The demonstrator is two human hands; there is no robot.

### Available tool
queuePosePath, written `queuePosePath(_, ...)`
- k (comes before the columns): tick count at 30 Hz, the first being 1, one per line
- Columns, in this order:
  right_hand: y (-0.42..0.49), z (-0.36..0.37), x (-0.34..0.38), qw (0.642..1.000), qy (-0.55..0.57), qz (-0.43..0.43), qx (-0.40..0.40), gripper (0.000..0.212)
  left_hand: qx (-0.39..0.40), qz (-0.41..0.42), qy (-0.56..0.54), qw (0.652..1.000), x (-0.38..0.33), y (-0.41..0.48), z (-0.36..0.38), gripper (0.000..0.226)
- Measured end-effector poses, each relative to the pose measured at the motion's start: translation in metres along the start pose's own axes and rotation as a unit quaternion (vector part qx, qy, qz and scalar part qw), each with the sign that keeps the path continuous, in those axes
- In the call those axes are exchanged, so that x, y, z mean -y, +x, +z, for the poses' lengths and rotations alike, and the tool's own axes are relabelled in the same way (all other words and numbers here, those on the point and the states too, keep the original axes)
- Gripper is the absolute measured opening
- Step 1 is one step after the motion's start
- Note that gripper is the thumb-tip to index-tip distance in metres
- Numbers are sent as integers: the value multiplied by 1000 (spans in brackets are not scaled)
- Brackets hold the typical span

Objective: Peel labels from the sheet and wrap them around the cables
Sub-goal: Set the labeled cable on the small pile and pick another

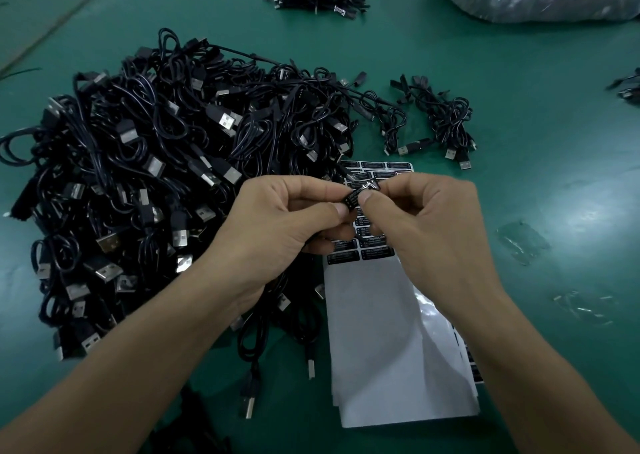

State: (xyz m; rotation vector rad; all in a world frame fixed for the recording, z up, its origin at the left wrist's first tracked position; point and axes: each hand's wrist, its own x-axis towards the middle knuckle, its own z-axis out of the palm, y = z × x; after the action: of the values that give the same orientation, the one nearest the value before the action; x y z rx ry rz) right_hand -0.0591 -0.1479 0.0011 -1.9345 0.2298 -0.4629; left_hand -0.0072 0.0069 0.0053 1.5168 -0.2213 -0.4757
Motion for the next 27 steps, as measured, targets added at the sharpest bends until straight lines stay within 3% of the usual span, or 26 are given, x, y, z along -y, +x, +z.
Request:
queuePosePath(22, 0, 0, 1, 1000, -4, -10, -8, 25, -3, 4, -6, 1000, -1, -1, 1, 13)
queuePosePath(27, 0, 0, 1, 1000, 7, 7, -8, 7, -3, 2, -5, 1000, -2, -1, 1, 12)
